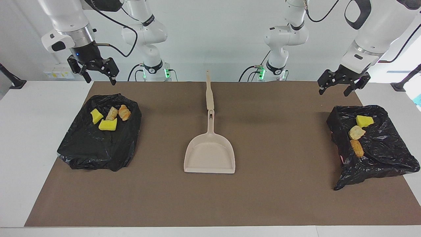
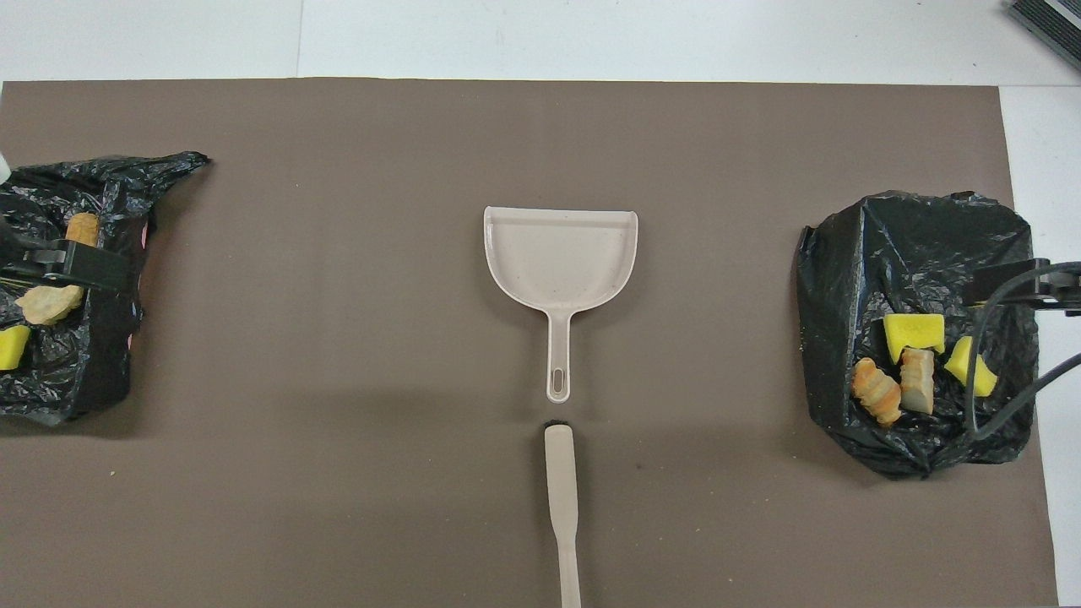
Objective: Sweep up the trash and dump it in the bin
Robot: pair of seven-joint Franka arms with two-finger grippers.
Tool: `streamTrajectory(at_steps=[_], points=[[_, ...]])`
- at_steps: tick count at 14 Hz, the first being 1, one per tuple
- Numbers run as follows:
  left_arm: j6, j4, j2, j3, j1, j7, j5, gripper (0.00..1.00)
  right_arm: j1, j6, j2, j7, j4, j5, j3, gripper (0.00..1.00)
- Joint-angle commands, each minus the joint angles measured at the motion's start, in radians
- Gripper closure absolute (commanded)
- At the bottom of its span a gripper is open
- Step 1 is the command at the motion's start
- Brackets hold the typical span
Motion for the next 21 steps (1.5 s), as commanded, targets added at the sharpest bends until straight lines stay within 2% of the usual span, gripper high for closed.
streamTrajectory(at_steps=[1, 21], points=[[-0.049, -0.009, -0.023, 0.007, 0.002, 0.015, 0.007, 0.0, -0.007, -0.02, -0.001, -0.036, 0.021, -0.005, 0.001, 0.0], [-0.052, -0.023, -0.028, 0.007, -0.005, 0.018, 0.013, 0.0, -0.001, -0.041, -0.024, -0.033, 0.032, 0.0, 0.002, 0.0]])
